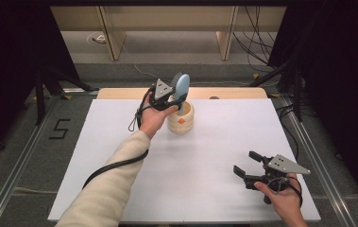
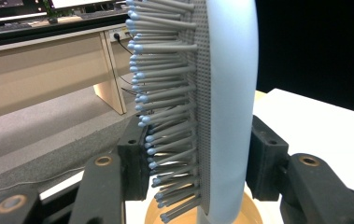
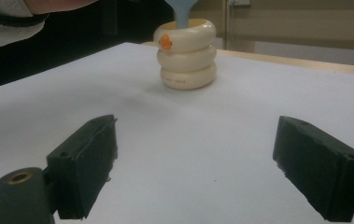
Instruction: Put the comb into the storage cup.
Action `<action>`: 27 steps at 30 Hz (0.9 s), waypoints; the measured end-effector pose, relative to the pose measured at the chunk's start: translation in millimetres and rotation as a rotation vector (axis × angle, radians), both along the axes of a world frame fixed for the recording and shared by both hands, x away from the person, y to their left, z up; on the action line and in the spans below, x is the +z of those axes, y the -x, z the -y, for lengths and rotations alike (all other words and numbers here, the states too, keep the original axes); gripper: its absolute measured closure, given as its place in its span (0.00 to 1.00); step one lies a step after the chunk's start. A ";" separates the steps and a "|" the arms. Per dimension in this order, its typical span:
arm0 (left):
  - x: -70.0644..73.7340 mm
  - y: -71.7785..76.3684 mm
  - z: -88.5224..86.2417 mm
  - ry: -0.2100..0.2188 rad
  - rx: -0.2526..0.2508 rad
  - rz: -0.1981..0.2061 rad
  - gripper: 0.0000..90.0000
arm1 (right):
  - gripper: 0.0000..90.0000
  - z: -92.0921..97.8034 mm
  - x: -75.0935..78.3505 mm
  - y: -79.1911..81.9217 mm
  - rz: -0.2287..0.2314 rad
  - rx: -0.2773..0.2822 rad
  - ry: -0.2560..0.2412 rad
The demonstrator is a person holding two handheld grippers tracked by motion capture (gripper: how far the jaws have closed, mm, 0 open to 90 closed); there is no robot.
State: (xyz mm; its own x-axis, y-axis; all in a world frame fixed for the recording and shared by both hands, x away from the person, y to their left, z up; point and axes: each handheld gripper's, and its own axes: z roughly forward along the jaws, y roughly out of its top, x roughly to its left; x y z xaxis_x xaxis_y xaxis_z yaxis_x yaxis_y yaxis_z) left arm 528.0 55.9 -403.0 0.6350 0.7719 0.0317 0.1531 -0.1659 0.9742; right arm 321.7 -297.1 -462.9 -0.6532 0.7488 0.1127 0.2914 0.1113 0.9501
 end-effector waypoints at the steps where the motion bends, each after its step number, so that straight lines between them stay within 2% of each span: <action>1: -0.8 -0.1 0.0 0.000 0.000 -0.002 0.55 | 0.16 0.0 0.0 0.0 -0.001 0.001 0.000; 27: -12.7 -1.0 1.2 -0.012 -0.006 -0.009 0.55 | 0.16 -0.2 -0.5 -0.1 -0.004 0.003 0.005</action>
